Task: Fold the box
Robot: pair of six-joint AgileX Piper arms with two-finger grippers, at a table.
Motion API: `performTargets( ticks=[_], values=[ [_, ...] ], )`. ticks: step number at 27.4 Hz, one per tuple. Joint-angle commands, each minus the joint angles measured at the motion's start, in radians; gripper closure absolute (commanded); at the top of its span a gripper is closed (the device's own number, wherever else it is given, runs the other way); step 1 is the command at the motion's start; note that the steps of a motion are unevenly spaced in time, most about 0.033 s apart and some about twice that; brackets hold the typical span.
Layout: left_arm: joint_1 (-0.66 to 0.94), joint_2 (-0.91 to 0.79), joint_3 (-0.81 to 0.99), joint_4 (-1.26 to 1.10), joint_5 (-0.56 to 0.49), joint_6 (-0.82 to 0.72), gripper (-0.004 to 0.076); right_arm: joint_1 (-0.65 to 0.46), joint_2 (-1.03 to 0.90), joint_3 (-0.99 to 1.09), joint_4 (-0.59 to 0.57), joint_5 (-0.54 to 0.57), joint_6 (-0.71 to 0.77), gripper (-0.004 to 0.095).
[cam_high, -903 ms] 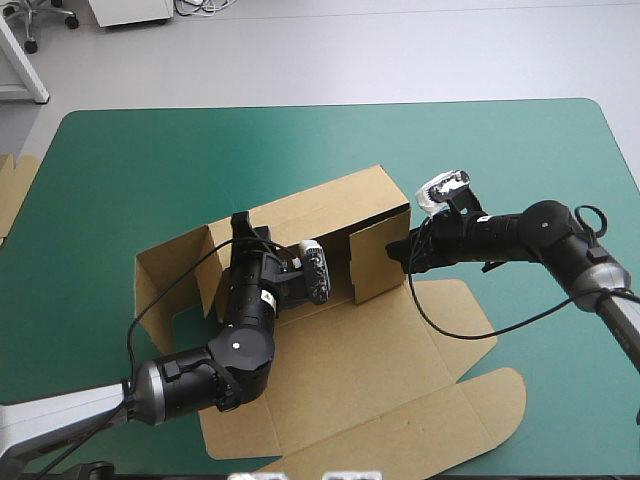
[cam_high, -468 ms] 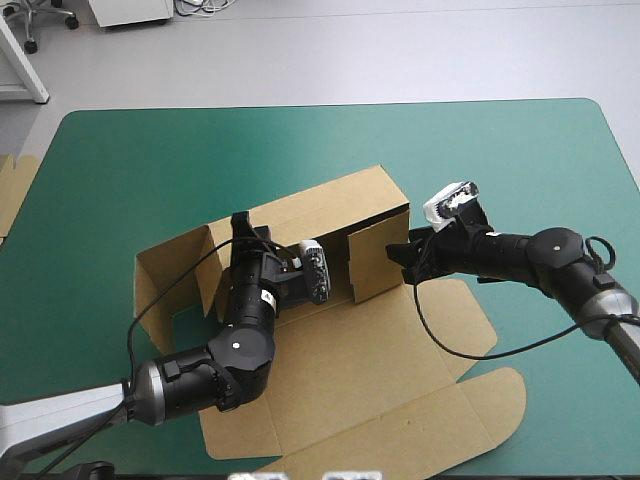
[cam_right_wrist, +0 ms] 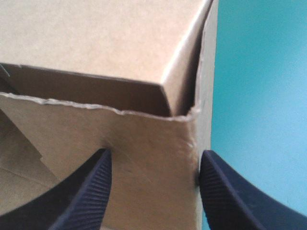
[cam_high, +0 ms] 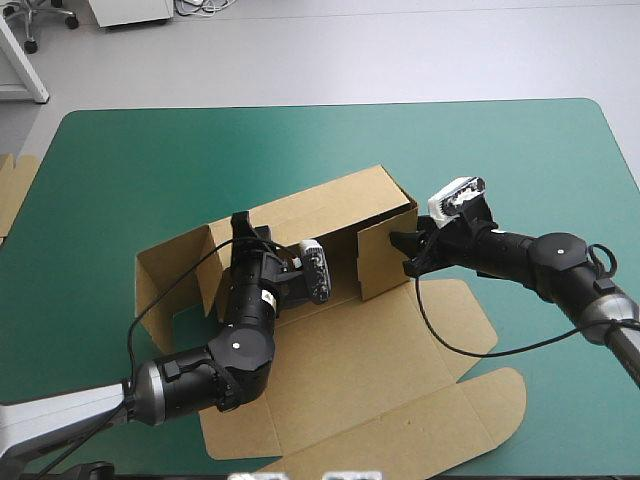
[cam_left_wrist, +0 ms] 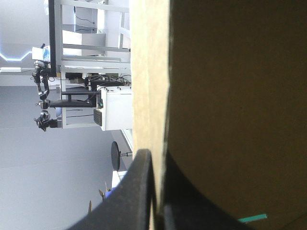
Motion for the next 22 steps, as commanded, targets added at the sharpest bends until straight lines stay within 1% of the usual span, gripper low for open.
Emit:
performTargets(
  ticks=[1, 3, 8, 14, 16, 19, 22],
  values=[
    [-0.008, -0.018, -0.015, -0.012, -0.042, -0.027, 0.0734, 0.020, -0.022, -0.025, 0.067, -0.031, -0.040, 0.0389],
    [-0.008, -0.018, -0.015, -0.012, -0.042, -0.027, 0.0734, 0.048, -0.014, -0.025, 0.065, -0.065, -0.054, 0.0389],
    [-0.008, -0.018, -0.015, -0.012, -0.038, -0.027, 0.0734, 0.157, 0.025, -0.025, 0.062, -0.201, -0.096, 0.0389],
    [-0.008, -0.018, -0.015, -0.012, -0.038, -0.027, 0.0734, 0.226, 0.042, -0.025, 0.068, -0.352, -0.098, 0.0392],
    [-0.008, -0.018, -0.015, -0.012, -0.038, -0.027, 0.0734, 0.239, 0.042, -0.025, 0.071, -0.383, -0.098, 0.0393],
    [-0.008, -0.018, -0.015, -0.012, -0.038, -0.034, 0.0734, 0.248, 0.042, -0.025, 0.077, -0.388, -0.098, 0.0393],
    [-0.008, -0.018, -0.015, -0.008, -0.040, -0.046, 0.0734, 0.277, 0.042, -0.024, 0.082, -0.429, -0.098, 0.0395]
  ],
)
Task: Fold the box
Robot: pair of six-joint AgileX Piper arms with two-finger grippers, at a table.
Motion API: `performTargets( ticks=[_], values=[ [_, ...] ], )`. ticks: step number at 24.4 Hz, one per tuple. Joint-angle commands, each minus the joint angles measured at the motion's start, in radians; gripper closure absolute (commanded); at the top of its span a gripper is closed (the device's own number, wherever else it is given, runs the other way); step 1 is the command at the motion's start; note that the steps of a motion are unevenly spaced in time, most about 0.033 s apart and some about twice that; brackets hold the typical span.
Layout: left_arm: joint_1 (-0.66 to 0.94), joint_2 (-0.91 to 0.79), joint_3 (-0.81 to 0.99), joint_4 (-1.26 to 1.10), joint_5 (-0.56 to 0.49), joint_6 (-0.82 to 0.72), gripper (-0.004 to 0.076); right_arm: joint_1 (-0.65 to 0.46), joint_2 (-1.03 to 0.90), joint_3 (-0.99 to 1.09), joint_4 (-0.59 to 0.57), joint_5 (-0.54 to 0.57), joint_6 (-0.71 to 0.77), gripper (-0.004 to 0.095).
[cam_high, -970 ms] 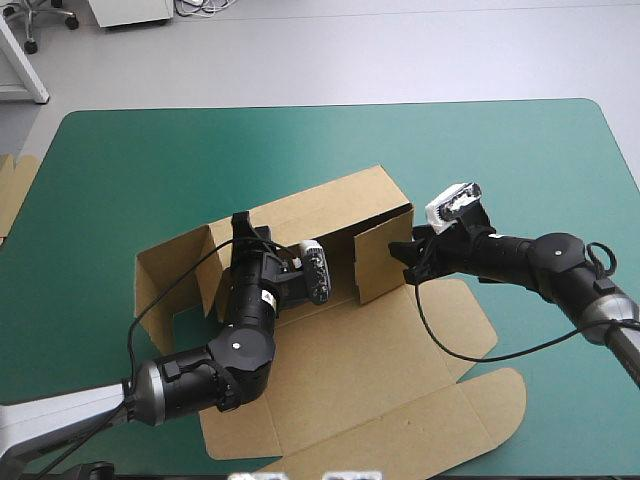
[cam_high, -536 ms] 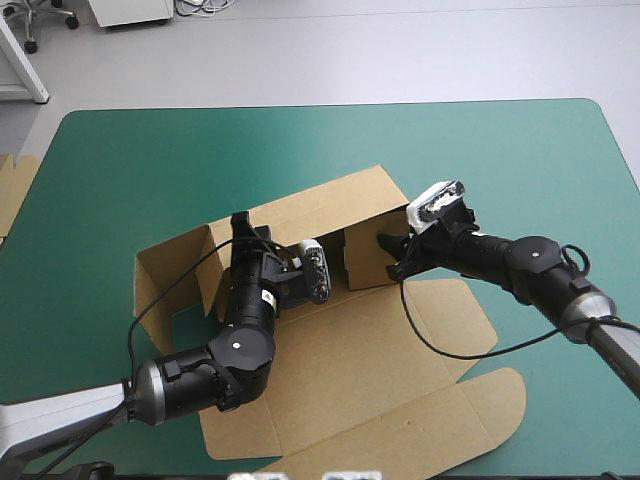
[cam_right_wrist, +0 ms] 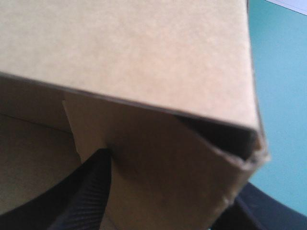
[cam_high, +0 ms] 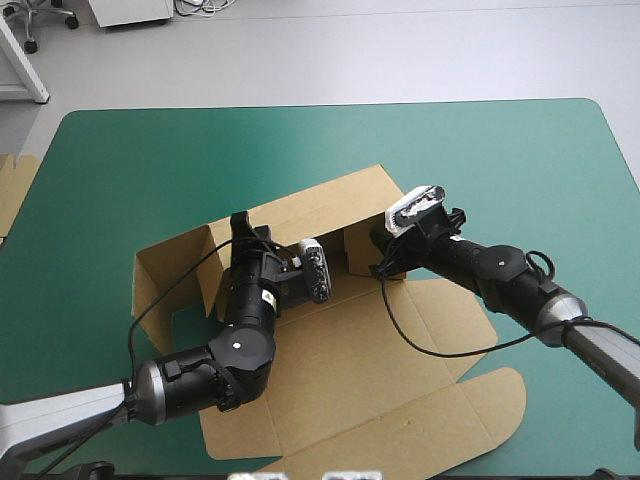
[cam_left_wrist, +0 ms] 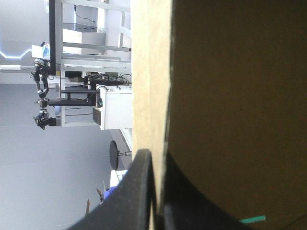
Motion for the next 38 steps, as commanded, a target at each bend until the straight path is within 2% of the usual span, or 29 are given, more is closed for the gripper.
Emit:
performTargets(
  ticks=[1, 3, 5, 9, 12, 16, 20, 26, 34, 38],
  values=[
    [-0.008, -0.020, -0.015, -0.012, -0.040, -0.028, 0.0734, 0.016, -0.031, -0.025, 0.021, 0.001, -0.013, 0.0395],
    [-0.008, -0.020, -0.015, -0.012, -0.038, -0.028, 0.0734, 0.016, -0.031, -0.025, 0.037, 0.005, -0.013, 0.0397],
    [-0.008, -0.020, -0.015, -0.012, -0.038, -0.028, 0.0734, 0.016, -0.031, -0.025, 0.040, 0.016, -0.013, 0.0466],
    [-0.008, -0.020, -0.015, -0.012, -0.038, -0.028, 0.0734, 0.016, -0.031, -0.025, 0.040, 0.033, -0.013, 0.0743],
    [-0.008, -0.020, -0.015, -0.012, -0.038, -0.035, 0.0734, 0.016, -0.031, -0.025, 0.050, 0.052, -0.024, 0.0772],
    [-0.008, -0.020, -0.015, -0.008, -0.038, -0.037, 0.0734, 0.018, -0.031, -0.025, 0.121, 0.056, -0.099, 0.0795],
    [-0.008, -0.020, -0.015, -0.008, -0.032, -0.039, 0.0734, 0.038, -0.031, -0.025, 0.117, 0.045, -0.101, 0.0926],
    [-0.008, -0.020, -0.015, 0.011, -0.004, -0.049, 0.0734, 0.082, -0.031, -0.025, 0.111, -0.016, -0.101, 0.0917],
    [-0.008, -0.020, -0.038, 0.041, -0.009, -0.072, 0.0734, 0.085, -0.031, -0.025, 0.111, -0.052, -0.101, 0.0917],
    [-0.008, -0.020, -0.036, 0.044, -0.011, 0.005, 0.0731, 0.085, -0.031, -0.025, 0.111, -0.074, -0.101, 0.0918]
  ],
)
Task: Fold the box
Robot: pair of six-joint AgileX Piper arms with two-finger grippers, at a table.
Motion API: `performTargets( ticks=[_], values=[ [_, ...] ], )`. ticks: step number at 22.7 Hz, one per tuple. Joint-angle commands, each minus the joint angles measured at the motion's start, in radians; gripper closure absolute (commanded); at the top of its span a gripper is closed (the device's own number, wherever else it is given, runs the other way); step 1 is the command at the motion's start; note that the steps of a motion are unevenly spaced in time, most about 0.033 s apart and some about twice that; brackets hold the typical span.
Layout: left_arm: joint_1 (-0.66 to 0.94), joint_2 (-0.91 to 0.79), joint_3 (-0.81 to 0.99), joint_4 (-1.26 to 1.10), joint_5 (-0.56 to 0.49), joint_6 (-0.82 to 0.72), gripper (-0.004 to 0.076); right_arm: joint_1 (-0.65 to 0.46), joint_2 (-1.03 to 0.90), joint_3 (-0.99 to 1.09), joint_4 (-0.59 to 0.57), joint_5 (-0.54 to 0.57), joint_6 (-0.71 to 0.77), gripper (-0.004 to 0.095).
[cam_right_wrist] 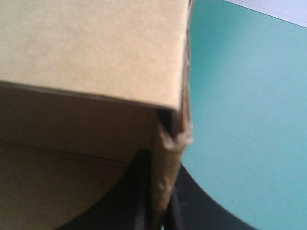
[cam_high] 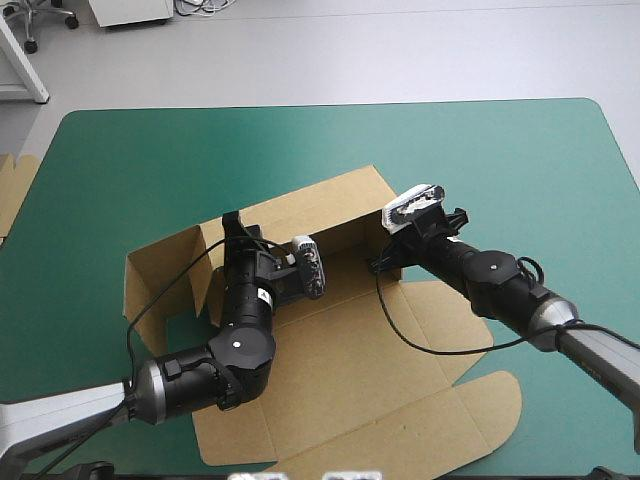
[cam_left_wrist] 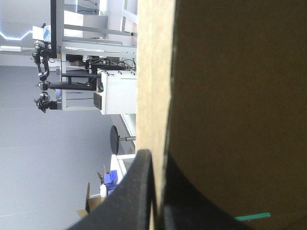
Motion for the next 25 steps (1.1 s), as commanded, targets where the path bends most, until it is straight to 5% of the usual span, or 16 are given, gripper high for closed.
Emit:
performTargets(
  ticks=[1, 8, 22, 25],
  values=[
    [-0.016, -0.021, -0.032, 0.045, -0.063, 0.026, 0.0724, 0.017, -0.032, -0.025, -0.020, 0.065, -0.027, 0.0918],
    [-0.128, -0.021, -0.032, -0.004, 0.018, 0.026, 0.0388, 0.017, -0.032, -0.025, -0.020, 0.056, -0.027, 0.0918],
    [-0.342, -0.077, -0.034, 0.000, 0.252, -0.073, 0.0384, 0.017, -0.032, -0.004, -0.020, 0.029, -0.027, 0.0920],
    [-0.345, -0.099, -0.039, -0.010, 0.252, -0.110, 0.0438, 0.017, -0.032, 0.004, -0.020, 0.019, -0.027, 0.0920]
  ],
)
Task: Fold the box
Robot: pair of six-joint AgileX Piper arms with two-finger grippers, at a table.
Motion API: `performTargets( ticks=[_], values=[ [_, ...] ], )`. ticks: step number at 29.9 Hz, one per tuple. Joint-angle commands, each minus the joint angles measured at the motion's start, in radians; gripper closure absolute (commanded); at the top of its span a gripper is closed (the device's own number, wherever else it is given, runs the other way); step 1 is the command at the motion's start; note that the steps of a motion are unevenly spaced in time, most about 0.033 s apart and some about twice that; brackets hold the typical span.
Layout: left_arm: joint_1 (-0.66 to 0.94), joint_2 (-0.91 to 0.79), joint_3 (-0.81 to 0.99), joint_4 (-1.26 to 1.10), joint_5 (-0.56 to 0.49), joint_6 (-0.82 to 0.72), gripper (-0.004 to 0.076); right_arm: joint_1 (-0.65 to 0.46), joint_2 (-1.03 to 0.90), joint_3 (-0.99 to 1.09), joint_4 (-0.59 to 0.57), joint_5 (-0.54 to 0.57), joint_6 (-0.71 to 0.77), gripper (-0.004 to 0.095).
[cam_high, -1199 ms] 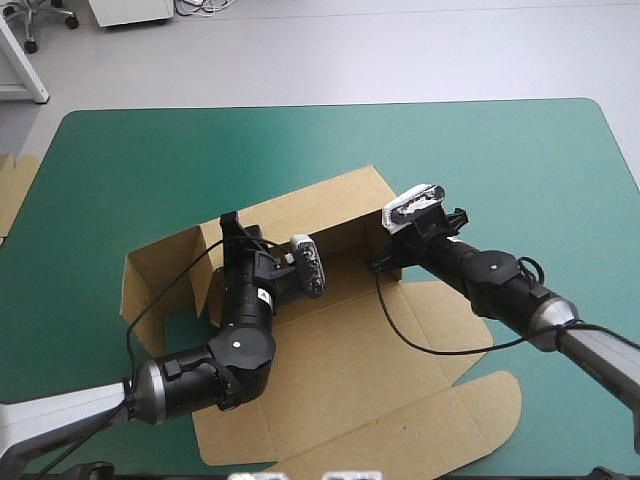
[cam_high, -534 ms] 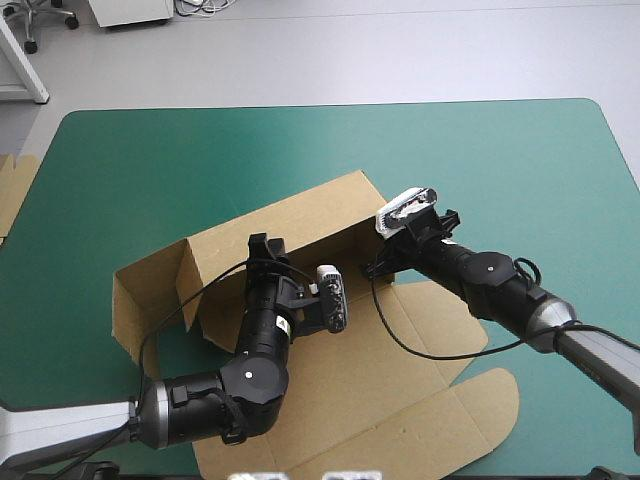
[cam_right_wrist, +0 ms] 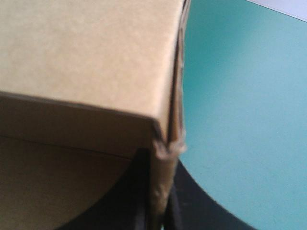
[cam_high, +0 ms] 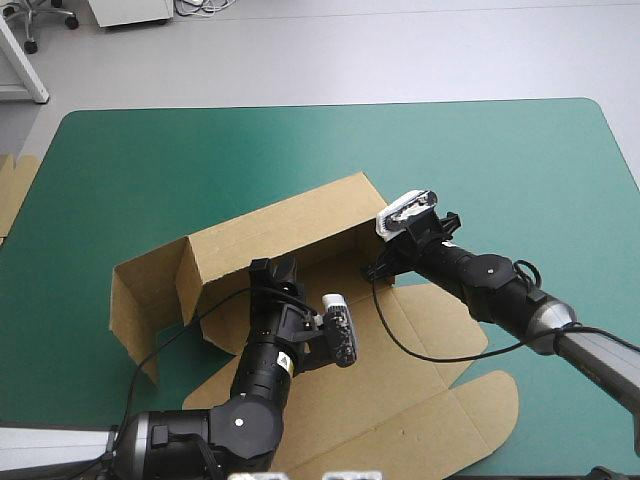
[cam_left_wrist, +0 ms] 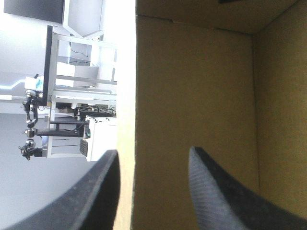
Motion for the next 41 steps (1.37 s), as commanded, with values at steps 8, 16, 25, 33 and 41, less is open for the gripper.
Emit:
performTargets(
  ticks=[8, 16, 25, 33, 41],
  values=[
    [-0.007, -0.119, -0.235, -0.185, 0.078, -0.051, 0.0727, 0.003, -0.031, -0.007, -0.013, -0.007, -0.019, 0.0921],
    [0.289, -0.204, -0.433, -0.371, -0.086, -0.005, 0.0727, 0.003, -0.031, -0.007, -0.013, -0.007, -0.019, 0.0921],
    [0.951, -0.212, -0.540, -0.649, -0.350, 0.174, 0.0723, 0.003, -0.031, -0.007, -0.011, -0.025, -0.014, 0.0921],
    [1.531, -0.153, -0.512, -1.311, -0.488, 0.583, 0.0723, 0.002, -0.041, -0.009, -0.009, -0.045, 0.026, 0.0921],
    [1.568, -0.081, -0.496, -1.394, -0.492, 0.680, 0.0724, -0.036, -0.160, -0.009, -0.007, -0.062, 0.037, 0.0921]
  ],
)
